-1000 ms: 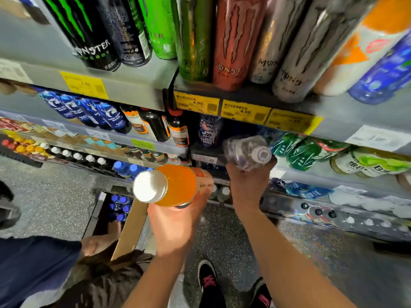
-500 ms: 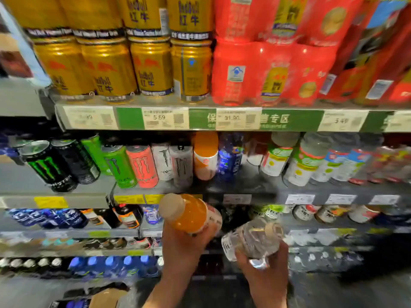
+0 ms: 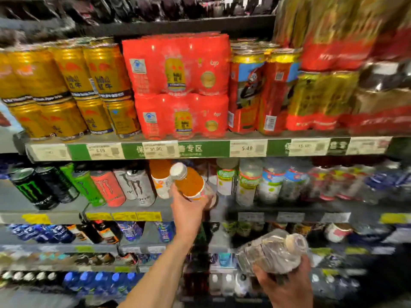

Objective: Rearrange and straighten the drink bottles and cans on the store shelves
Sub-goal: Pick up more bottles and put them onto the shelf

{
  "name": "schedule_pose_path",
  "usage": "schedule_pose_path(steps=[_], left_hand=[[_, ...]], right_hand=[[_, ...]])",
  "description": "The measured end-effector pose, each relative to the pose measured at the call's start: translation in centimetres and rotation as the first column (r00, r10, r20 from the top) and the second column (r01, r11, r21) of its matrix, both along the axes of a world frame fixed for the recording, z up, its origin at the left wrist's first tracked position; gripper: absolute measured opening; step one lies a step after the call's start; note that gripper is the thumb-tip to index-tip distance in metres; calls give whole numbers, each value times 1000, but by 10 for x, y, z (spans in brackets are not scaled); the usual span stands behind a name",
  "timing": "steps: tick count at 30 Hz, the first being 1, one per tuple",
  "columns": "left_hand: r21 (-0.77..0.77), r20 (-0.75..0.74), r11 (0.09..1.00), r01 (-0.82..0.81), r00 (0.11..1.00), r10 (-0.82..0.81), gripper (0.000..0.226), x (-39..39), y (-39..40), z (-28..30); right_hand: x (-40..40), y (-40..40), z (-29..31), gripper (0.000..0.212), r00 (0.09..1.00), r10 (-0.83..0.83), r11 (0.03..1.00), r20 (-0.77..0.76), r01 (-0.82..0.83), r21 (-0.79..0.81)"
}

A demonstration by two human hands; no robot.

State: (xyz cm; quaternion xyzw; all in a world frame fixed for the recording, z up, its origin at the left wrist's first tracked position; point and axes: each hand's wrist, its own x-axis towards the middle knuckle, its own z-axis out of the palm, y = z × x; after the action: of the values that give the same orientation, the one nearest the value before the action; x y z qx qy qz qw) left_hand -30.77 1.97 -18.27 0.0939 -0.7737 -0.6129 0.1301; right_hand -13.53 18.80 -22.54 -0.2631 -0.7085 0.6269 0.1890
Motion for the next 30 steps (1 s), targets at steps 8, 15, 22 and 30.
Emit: schedule_pose_path(steps=[8, 15, 22, 30], left_hand=[[-142, -48, 989, -30, 999, 23, 66, -24, 30, -16], [-168, -13, 986, -22, 1000, 20, 68, -31, 44, -26], [-235, -64, 970, -55, 997, 41, 68, -35, 46, -36], [-2, -126, 979, 206, 971, -204, 32, 57, 81, -14]], right_hand=[[-16, 39, -29, 86, 998, 31, 997, -47, -28, 68], [-16, 62, -27, 89, 991, 133, 988, -9, -132, 83], [-7, 66, -24, 72, 962, 270, 962, -30, -269, 41], [16, 58, -14, 64, 992, 118, 987, -43, -113, 111]])
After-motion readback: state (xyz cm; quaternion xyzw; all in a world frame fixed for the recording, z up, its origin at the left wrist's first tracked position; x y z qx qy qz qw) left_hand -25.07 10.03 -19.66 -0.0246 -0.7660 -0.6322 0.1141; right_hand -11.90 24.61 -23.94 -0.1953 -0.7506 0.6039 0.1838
